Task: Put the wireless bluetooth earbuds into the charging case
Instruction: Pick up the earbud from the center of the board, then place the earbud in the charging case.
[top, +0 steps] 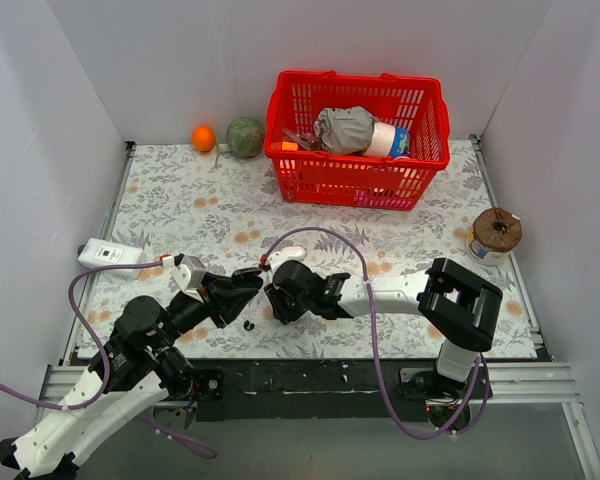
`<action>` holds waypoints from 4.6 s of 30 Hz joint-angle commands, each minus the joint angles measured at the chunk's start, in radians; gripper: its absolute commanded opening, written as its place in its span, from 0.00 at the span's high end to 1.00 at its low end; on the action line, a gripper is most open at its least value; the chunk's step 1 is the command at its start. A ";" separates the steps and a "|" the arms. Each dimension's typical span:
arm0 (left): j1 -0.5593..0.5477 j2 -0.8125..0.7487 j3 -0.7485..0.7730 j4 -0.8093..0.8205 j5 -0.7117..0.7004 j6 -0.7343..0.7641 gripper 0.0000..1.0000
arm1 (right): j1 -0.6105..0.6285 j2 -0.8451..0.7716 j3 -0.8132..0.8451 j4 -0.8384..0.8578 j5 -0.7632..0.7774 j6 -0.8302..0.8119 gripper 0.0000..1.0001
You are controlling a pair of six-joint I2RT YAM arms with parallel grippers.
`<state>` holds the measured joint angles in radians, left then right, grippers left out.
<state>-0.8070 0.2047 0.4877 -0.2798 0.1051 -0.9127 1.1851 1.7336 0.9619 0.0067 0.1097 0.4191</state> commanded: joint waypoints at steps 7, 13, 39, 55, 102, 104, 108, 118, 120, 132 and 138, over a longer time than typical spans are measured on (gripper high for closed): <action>0.000 -0.001 0.015 0.010 0.013 0.008 1.00 | 0.001 -0.022 0.018 0.015 0.015 0.007 0.78; 0.000 0.002 0.017 0.010 0.013 0.008 1.00 | 0.001 -0.017 0.015 0.013 0.016 0.006 0.91; 0.000 0.212 -0.012 0.390 0.298 0.008 1.00 | -0.062 -0.785 0.118 -0.433 0.133 -0.247 0.99; 0.051 0.703 0.195 0.521 0.929 0.008 1.00 | -0.061 -0.896 0.316 -0.585 -0.372 -0.416 0.99; 0.052 0.610 0.138 0.475 0.854 0.029 1.00 | 0.051 -0.721 0.258 -0.413 -0.179 -0.371 0.99; 0.052 0.607 0.135 0.475 0.840 0.029 1.00 | 0.053 -0.718 0.256 -0.418 -0.186 -0.371 0.99; 0.052 0.592 0.131 0.479 0.818 0.031 1.00 | 0.061 -0.714 0.255 -0.429 -0.185 -0.376 0.99; 0.052 0.590 0.135 0.476 0.798 0.038 1.00 | 0.077 -0.710 0.242 -0.436 -0.180 -0.370 0.99; 0.052 0.590 0.132 0.482 0.798 0.035 1.00 | 0.079 -0.710 0.238 -0.432 -0.177 -0.368 0.99; 0.052 0.576 0.121 0.488 0.785 0.026 1.00 | 0.096 -0.680 0.244 -0.422 -0.139 -0.358 0.99; 0.052 0.575 0.117 0.490 0.783 0.028 1.00 | 0.094 -0.692 0.256 -0.425 -0.114 -0.349 0.78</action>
<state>-0.7555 0.8055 0.6121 0.1875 0.8993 -0.8875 1.2728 1.0546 1.2118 -0.4389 -0.0315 0.0589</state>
